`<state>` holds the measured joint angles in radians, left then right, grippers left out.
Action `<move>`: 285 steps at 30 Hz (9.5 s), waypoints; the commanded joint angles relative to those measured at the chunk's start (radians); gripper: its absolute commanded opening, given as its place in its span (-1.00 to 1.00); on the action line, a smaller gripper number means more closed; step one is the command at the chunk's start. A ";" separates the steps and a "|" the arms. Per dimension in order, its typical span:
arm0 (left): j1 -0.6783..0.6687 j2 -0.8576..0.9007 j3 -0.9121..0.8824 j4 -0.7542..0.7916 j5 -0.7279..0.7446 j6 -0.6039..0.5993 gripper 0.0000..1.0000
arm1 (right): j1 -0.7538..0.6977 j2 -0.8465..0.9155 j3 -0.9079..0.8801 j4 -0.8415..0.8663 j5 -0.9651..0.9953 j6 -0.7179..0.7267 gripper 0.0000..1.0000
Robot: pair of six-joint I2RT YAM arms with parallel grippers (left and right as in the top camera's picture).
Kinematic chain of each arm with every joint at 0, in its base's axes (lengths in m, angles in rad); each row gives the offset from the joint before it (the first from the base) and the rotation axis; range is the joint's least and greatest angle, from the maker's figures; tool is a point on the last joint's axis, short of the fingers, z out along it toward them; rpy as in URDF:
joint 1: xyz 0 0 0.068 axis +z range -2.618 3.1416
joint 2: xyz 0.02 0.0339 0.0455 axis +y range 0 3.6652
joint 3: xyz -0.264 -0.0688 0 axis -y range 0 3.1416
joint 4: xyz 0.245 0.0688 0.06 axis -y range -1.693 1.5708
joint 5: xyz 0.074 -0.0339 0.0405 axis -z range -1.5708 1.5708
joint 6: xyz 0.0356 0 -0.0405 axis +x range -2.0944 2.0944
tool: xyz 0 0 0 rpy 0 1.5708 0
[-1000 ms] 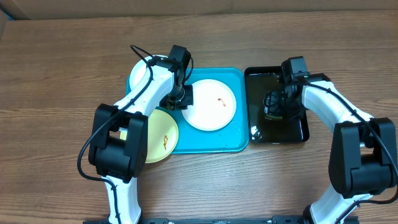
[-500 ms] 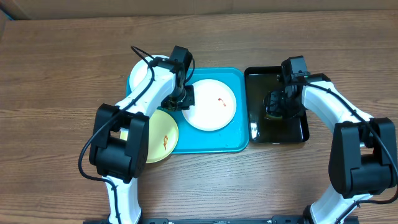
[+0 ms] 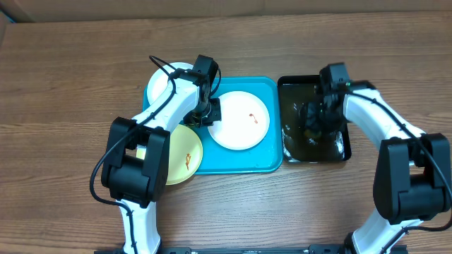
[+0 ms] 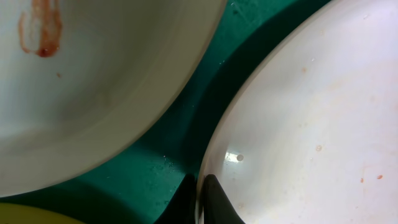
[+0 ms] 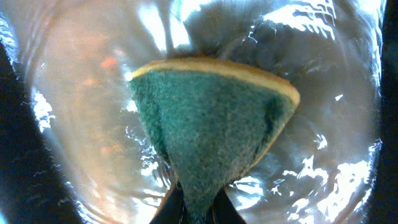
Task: Clean dirty plates on tray and stack at the side
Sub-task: 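Dip and rub the sponge in the water with the right gripper, then scrub the held white plate with the sponge in the right gripper, then return the sponge to the black tray and raise the right arm, then lift the white plate with the left gripper and carry it leftward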
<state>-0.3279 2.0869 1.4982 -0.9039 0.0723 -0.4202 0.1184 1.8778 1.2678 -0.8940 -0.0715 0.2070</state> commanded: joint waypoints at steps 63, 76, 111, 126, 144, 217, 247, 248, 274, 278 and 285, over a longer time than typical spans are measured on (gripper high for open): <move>-0.007 0.017 -0.005 0.024 0.059 0.020 -0.92 | 0.433 -0.035 0.222 0.001 0.319 -0.125 -0.93; -0.007 0.017 -0.005 0.018 0.059 0.020 -0.91 | 0.455 0.106 0.217 0.050 0.268 -0.124 -0.67; -0.007 0.017 -0.005 0.011 0.059 0.020 -0.88 | 0.441 0.075 0.209 0.082 0.307 -0.156 -0.93; -0.006 0.017 -0.005 -0.011 0.058 0.020 -0.92 | 0.440 0.216 0.207 0.142 0.306 -0.144 -0.93; -0.006 0.017 -0.005 -0.008 0.058 0.024 -0.92 | 0.399 0.192 0.244 0.108 -0.286 -0.106 -0.93; 0.012 0.009 0.216 -0.200 0.052 0.070 -0.92 | -0.368 0.006 0.459 -0.264 -0.138 -0.147 1.00; -0.054 0.010 0.569 -0.351 -0.040 -0.008 -0.92 | -0.368 0.006 0.459 -0.263 -0.138 -0.147 1.00; -0.068 0.010 0.569 -0.345 -0.048 -0.012 -0.92 | -0.368 0.006 0.459 -0.264 -0.138 -0.147 1.00; -0.452 0.013 0.569 -0.187 -0.672 -0.092 -0.92 | -0.368 0.006 0.459 -0.264 -0.138 -0.147 1.00; -0.505 0.013 0.569 -0.167 -0.785 -0.074 -0.92 | -0.368 0.006 0.459 -0.263 -0.138 -0.147 1.00; -0.620 0.013 0.568 -0.138 -1.004 -0.034 -0.92 | -0.368 0.006 0.459 -0.264 -0.138 -0.147 1.00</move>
<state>-0.8993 2.0911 2.0396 -1.0592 -0.7540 -0.4824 -0.2527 1.8904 1.7176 -1.1606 -0.2173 0.0559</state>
